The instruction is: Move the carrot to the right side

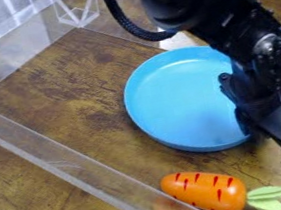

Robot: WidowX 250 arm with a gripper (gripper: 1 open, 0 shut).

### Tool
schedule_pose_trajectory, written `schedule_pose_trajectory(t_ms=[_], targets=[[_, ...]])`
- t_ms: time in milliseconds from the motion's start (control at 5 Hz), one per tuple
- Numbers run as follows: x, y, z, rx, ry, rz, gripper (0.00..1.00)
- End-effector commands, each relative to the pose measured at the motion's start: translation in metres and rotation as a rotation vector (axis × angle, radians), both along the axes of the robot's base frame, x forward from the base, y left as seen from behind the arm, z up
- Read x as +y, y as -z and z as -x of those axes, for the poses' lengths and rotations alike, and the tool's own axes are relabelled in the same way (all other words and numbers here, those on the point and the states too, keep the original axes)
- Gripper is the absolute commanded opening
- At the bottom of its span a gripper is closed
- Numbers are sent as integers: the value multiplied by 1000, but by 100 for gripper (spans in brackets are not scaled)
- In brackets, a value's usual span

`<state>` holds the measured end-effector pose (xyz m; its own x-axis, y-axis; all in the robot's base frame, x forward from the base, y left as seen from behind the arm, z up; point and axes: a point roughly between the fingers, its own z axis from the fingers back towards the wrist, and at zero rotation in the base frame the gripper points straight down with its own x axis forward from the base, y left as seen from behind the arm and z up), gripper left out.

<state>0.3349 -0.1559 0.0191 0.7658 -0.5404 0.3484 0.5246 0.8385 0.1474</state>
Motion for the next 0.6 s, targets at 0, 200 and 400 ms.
schedule_pose_trajectory(t_ms=[0,200,400], targets=[[-3,14,20,45,-16,-9,0],[3,14,20,45,-20,-9,0],[8,15,20,46,-24,-9,0]])
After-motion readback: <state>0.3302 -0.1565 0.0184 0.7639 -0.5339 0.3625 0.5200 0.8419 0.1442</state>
